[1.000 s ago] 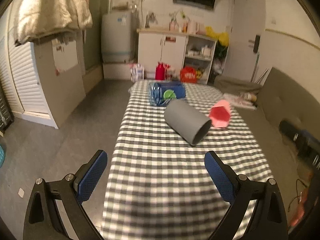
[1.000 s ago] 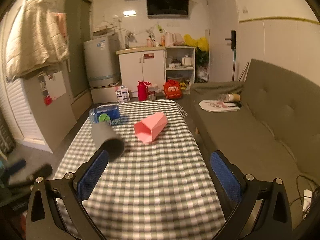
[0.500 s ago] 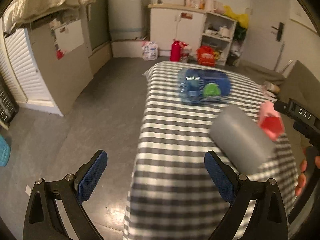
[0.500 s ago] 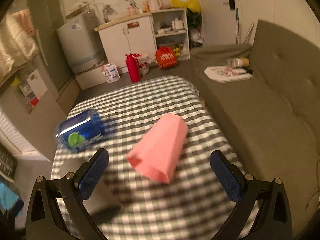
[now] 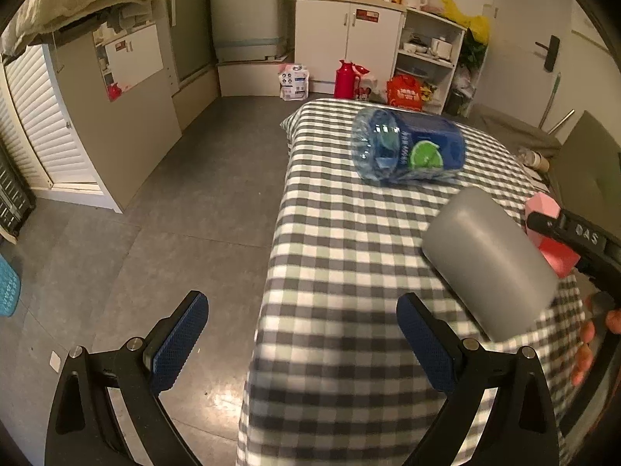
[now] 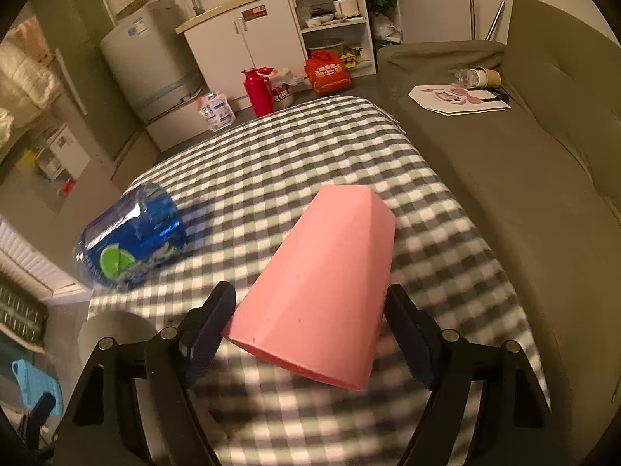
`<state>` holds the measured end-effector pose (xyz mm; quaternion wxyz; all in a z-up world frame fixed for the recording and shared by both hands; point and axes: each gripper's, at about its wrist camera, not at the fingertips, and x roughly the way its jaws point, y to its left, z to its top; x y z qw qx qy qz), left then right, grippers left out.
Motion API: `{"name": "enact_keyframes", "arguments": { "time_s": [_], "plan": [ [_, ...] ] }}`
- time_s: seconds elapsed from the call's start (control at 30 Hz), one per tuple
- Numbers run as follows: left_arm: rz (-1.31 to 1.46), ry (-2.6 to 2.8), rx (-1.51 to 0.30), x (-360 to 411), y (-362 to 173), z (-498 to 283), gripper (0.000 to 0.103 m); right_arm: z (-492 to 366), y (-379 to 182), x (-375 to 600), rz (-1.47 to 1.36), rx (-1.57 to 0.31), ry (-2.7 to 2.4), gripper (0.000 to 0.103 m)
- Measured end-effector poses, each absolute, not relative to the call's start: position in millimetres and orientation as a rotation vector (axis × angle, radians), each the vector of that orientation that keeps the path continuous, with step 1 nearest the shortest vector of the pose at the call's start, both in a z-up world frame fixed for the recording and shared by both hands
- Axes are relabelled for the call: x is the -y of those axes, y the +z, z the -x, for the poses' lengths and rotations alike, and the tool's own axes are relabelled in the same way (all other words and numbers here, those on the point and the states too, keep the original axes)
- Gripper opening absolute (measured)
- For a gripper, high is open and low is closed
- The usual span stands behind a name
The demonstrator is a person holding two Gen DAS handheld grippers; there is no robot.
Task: Flip cup upside down
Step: 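Reach the right gripper to the pink cup and grasp its rim end, then lift the pink cup with the right gripper toward the left gripper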
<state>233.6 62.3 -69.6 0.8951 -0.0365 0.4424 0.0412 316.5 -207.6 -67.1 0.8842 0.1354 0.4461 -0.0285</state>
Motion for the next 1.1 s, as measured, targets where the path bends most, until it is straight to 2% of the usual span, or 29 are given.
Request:
{"name": "enact_keyframes", "arguments": {
  "time_s": [0.5,0.8,0.87,1.1],
  "plan": [
    [0.056,0.080,-0.924,-45.6,-45.6,-131.1,0.100,-131.8,-65.2,161.5,-0.129,-1.032,0.194,0.077],
    [0.040,0.076,-0.931,-46.2,-37.4,-109.0,0.100,-105.4,-66.7,146.6,-0.096,-1.034,0.213,0.075],
    [0.030,0.076,-0.925,-43.1,-33.3,-108.6,0.100,-101.6,-58.7,150.3,-0.084,-1.018,0.192,0.087],
    [-0.008,0.024,-0.910,-14.0,-16.9,-113.0,0.100,-74.0,-19.5,180.7,-0.052,-0.898,0.145,0.094]
  ]
}}
